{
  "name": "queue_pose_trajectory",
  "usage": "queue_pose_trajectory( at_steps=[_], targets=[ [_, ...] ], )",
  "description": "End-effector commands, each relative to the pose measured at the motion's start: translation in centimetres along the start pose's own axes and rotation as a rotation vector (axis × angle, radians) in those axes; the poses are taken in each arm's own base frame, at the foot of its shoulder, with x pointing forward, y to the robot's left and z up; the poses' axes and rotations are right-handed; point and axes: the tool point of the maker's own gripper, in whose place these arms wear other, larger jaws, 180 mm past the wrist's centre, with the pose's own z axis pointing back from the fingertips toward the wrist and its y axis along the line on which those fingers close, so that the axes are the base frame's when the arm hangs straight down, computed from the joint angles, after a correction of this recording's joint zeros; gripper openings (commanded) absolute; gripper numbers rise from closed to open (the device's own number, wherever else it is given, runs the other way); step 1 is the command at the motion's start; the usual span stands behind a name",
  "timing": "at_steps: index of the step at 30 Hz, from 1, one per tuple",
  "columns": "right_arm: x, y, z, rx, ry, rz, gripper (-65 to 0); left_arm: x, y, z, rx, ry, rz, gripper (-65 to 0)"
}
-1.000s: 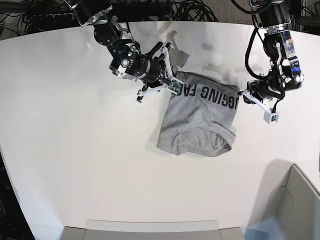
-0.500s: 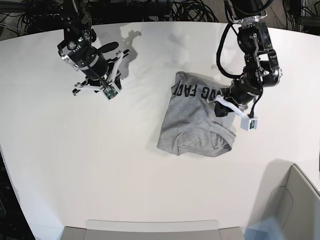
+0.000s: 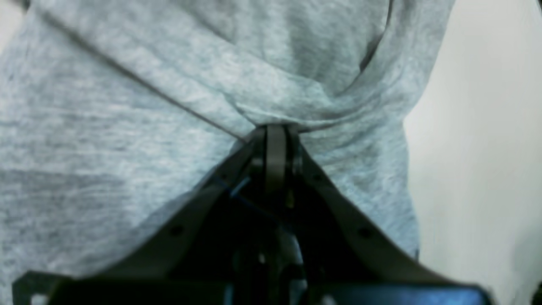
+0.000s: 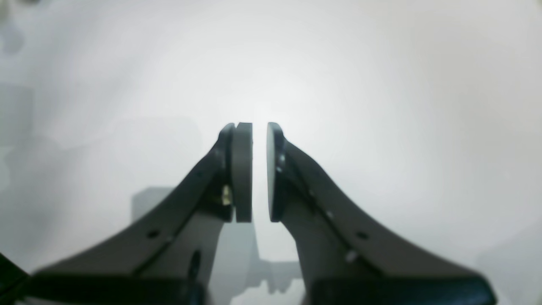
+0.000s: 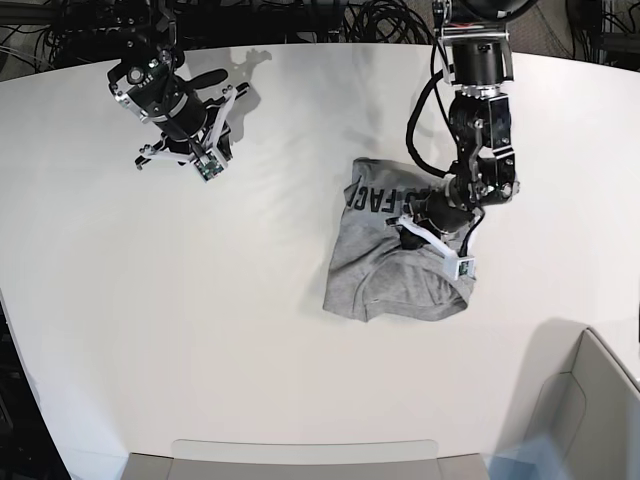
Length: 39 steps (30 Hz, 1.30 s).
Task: Fold the T-shirt properly
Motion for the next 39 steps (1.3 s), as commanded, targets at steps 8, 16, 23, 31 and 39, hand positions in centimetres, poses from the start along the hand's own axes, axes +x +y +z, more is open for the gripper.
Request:
queue_pose_trajectory(
  at_steps=[8,16,23,31,39],
  targets=[
    [1.3,-0.4,0.4,-0.010,-0.047,0.006,-59.3,2.6,12.1,3.6,0.266,-0.006,0.035,-65.0],
    [2.1,-0.5,0.6,-0.017,-0.071,0.013,-59.3,5.8,13.1,5.4,0.294,-0.076,-0.008,-65.0],
    [3.4,-1.0,1.7,-0.042,-0.112,0.034,-59.3,11.6,7.6,11.9,0.266,-0.334,-0.198,-65.0],
    [-2.7,1.7,2.9,0.017,0.037,-0.002,-59.3,6.7,4.5,17.0,0.264,-0.345,-0.336,-65.0],
    [-10.8,6.0,6.5,0.099,0.219,-0.082,-59.3,-3.1,11.4,20.4,0.427,-0.120,-0.239,-65.0]
  ],
)
